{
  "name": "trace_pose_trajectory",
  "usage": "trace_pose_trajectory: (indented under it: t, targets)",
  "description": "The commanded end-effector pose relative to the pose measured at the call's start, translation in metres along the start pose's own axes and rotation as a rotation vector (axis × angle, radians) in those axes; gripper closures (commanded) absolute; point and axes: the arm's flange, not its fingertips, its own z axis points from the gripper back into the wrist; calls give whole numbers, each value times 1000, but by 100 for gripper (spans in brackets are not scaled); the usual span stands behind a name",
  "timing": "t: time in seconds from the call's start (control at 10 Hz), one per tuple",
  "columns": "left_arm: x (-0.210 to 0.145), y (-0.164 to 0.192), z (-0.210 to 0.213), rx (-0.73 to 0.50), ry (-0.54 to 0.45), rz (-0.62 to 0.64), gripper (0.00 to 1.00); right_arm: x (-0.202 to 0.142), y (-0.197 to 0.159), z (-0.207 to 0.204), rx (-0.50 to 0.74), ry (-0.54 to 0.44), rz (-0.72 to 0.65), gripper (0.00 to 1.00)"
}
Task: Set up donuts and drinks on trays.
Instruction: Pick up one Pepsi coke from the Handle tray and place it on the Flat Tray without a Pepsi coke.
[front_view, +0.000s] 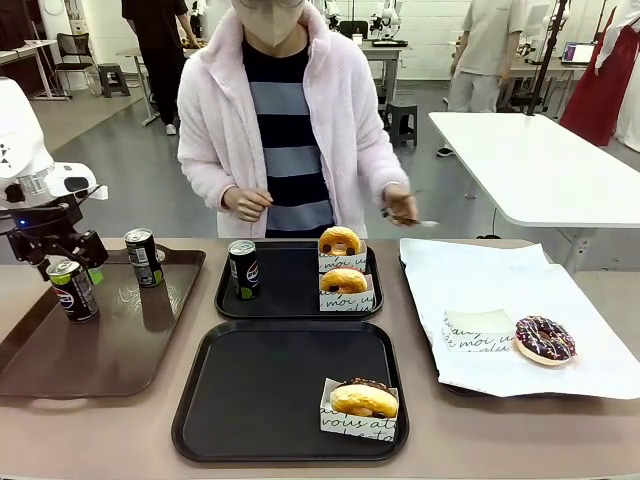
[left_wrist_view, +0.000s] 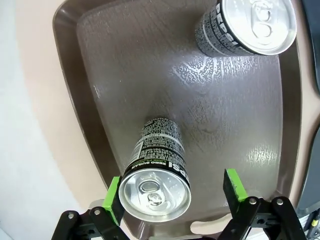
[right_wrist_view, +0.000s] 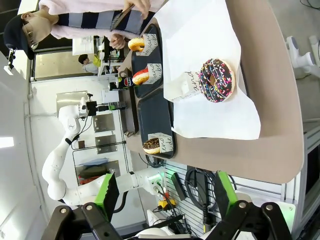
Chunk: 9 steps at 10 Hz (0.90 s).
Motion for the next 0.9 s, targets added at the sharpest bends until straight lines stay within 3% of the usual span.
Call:
trace_pose_trajectory:
  t: [0.0,0.8]
  targets:
    - [3,4,-6,3,-6,31,0,-1,0,1,8,0,3,0]
    - [7,16,-16,6,0,51,0,-1,0,1,8,0,3,0]
